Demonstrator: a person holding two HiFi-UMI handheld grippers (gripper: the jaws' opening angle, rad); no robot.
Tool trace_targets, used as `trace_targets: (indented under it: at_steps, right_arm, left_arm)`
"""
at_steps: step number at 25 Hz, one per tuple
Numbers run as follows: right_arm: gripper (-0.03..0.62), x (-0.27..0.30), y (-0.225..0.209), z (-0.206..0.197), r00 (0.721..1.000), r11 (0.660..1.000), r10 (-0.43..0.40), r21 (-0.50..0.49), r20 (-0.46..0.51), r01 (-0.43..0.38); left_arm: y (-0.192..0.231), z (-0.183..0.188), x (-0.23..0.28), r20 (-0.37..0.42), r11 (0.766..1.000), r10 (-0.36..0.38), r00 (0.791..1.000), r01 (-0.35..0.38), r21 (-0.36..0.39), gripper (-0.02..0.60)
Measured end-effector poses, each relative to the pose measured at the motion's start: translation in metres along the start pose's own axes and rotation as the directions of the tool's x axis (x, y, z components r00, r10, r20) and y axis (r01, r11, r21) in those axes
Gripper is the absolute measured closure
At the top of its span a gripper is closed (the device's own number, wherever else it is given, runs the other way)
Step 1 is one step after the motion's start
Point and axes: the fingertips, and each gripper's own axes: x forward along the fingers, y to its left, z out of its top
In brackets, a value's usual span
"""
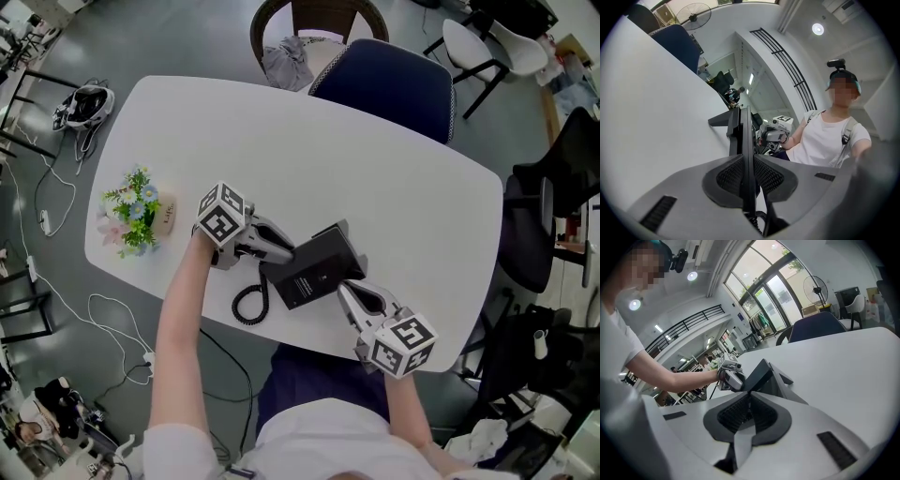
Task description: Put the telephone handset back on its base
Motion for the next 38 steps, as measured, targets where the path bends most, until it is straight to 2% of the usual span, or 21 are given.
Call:
trace_targets:
  at_steps: [4,10,14,18,21,23,25,27,28,31,35,38]
  right_arm:
    - [0.551,0.002,0.002,0.0,1.0,1.0,0.008,-0.003,-0.003,-0.008]
    - [0.551,0.002,0.003,0.001,1.0,1.0,0.011,-0.007,-0.002,-0.011]
    - [0.551,0.002,0.007,0.0,1.0,1.0,0.017,-0.014,0.002,-0.017]
    - [0.551,0.001,0.014,0.001,1.0,0.999,0.022,-0.024,0.014,-0.022]
    - [0.551,-0.002,0.02,-0.001,1.0,0.999,0.022,-0.033,0.019,-0.021]
    - [0.551,-0.005,0.023,-0.004,1.0,0.999,0.022,-0.036,0.021,-0.021]
    - [0.551,-0.007,0.026,-0.007,1.0,0.999,0.02,-0.04,0.023,-0.02]
    - [0.551,-0.009,0.028,-0.008,0.999,0.999,0.018,-0.044,0.029,-0.017]
    - [0.551,-0.01,0.029,-0.007,0.999,0.999,0.017,-0.046,0.033,-0.015]
    - [0.551,-0.013,0.028,-0.006,0.999,0.998,0.007,-0.055,0.045,-0.005]
    - [0.551,-0.019,0.027,-0.003,0.998,0.998,-0.006,-0.068,0.069,0.011]
    - [0.551,-0.026,0.027,-0.002,0.996,0.996,-0.017,-0.082,0.087,0.024]
  left_arm:
    - [0.005,-0.002,0.001,-0.033,0.999,0.045,0.998,-0.045,-0.021,0.503]
    - [0.008,-0.003,0.002,-0.095,0.992,0.127,0.987,-0.127,0.003,0.495]
    - [0.009,-0.003,0.002,-0.097,0.987,0.162,0.982,-0.162,0.009,0.491]
    - [0.009,-0.005,0.002,-0.085,0.974,0.222,0.971,-0.218,0.057,0.491]
    - [0.011,-0.001,-0.003,-0.037,0.953,0.295,0.955,-0.291,0.081,0.473]
    - [0.014,0.01,-0.01,0.054,0.931,0.351,0.935,-0.355,0.086,0.383]
    - [0.012,0.023,-0.017,0.149,0.915,0.38,0.913,-0.395,0.086,0.383]
    - [0.008,0.033,-0.023,0.219,0.89,0.412,0.884,-0.442,0.111,0.383]
    - [0.006,0.037,-0.025,0.25,0.87,0.436,0.865,-0.476,0.129,0.383]
    - [-0.003,0.043,-0.029,0.332,0.792,0.514,0.791,-0.586,0.169,0.383]
    - [-0.021,0.041,-0.034,0.437,0.691,0.598,0.672,-0.709,0.144,0.383]
    - [-0.033,0.03,-0.04,0.486,0.601,0.671,0.56,-0.795,0.087,0.385]
